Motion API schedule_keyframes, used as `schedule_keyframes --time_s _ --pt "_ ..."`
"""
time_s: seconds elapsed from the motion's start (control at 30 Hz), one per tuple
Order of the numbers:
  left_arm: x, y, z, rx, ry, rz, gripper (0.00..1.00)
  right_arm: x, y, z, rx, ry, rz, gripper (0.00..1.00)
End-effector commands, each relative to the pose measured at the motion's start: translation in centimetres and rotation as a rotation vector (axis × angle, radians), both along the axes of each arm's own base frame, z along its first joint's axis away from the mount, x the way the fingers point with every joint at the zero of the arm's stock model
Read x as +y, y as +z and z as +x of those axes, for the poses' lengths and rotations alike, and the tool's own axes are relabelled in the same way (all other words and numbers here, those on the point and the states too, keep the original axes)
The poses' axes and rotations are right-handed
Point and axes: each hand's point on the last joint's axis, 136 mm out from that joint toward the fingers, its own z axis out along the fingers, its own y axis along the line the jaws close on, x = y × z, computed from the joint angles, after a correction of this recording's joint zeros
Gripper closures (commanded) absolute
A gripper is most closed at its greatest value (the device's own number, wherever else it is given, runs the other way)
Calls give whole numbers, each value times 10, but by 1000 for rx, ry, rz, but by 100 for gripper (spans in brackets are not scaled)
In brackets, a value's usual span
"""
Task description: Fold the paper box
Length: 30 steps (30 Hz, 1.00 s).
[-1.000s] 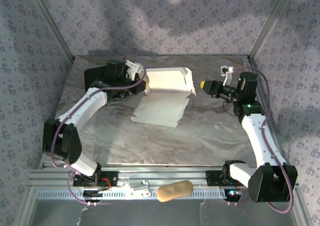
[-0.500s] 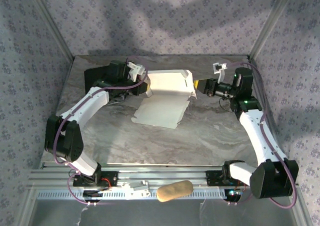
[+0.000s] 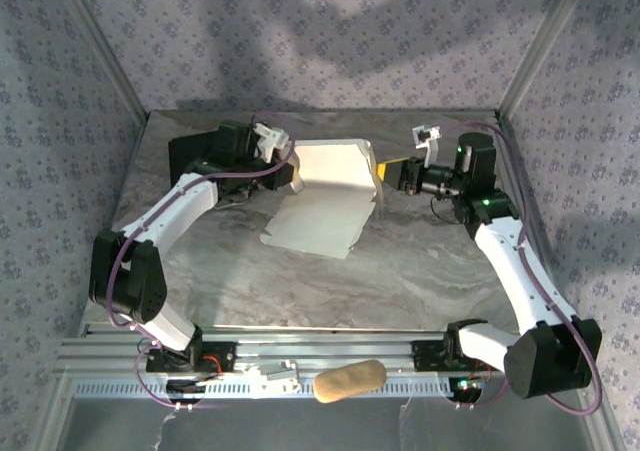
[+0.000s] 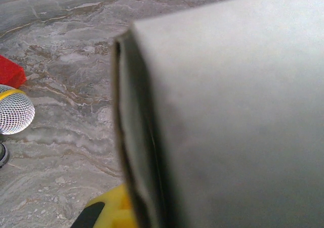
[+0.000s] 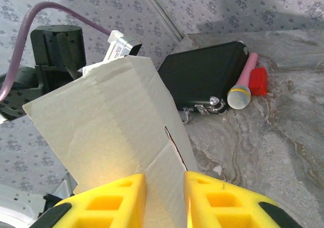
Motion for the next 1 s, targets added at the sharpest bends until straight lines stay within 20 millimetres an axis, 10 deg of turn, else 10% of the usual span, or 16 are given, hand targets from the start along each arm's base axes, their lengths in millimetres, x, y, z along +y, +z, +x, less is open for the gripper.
schedule_keyframes --time_s 0.0,0.97 --pt "-4 17 -7 -38 -18 -22 100 3 1 2 -30 -30 -71 72" --pt "-6 27 -19 -71 -35 0 100 19 -7 13 -125 -128 -336 63"
